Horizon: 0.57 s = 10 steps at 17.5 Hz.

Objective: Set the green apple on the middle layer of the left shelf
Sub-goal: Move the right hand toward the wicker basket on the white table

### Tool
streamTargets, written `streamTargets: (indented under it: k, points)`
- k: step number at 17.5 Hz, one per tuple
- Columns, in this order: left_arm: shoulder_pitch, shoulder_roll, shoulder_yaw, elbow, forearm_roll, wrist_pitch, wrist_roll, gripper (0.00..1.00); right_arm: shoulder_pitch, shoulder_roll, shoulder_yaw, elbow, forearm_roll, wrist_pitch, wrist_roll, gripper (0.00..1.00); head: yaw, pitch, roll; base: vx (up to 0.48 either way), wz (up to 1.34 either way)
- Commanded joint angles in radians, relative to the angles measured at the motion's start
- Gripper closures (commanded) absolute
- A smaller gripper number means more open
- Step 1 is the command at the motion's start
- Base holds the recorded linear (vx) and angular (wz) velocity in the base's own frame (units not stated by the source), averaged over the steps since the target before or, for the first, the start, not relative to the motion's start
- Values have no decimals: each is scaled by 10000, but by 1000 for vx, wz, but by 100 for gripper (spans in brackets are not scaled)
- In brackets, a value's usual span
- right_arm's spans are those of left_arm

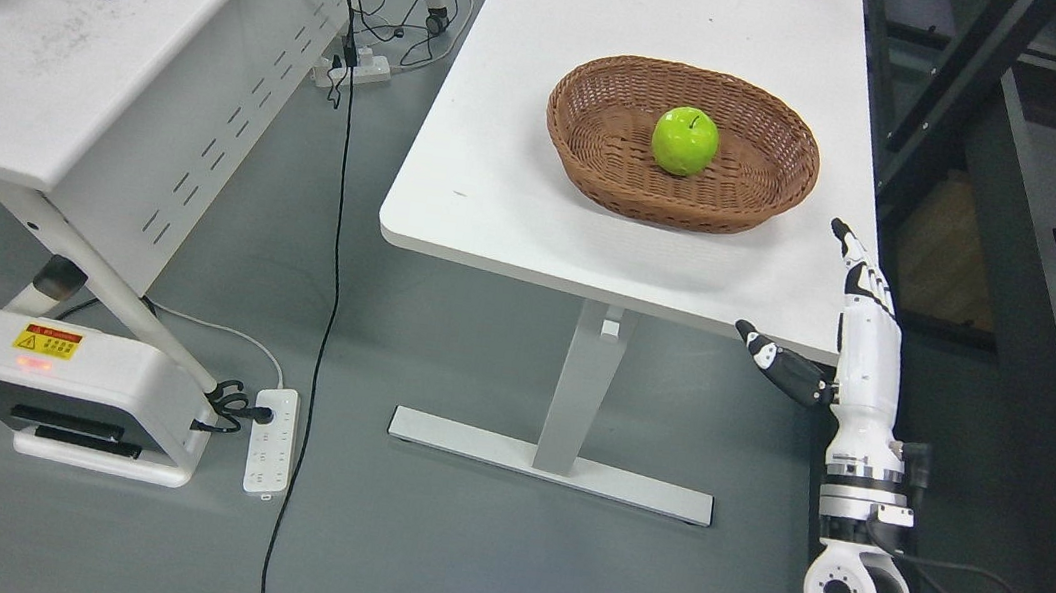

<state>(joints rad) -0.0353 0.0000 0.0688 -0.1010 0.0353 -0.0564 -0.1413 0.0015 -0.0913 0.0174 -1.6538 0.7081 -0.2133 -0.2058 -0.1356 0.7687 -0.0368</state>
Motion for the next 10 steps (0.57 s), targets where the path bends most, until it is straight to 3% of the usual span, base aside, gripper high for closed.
streamTargets:
  k: [1,4,10]
  points:
    - [0,175,2,-3,0,-4,2,0,47,-130,56,-91,6,-91,63,0,0,0,0,226,91]
    - [0,175,2,12,0,-4,2,0,-473,-130,148,-75,37,15,201,0,0,0,0,232,54]
    - [0,175,2,-3,0,-4,2,0,-1961,-252,898,751,297,323,3172,0,0,0,0,234,-80]
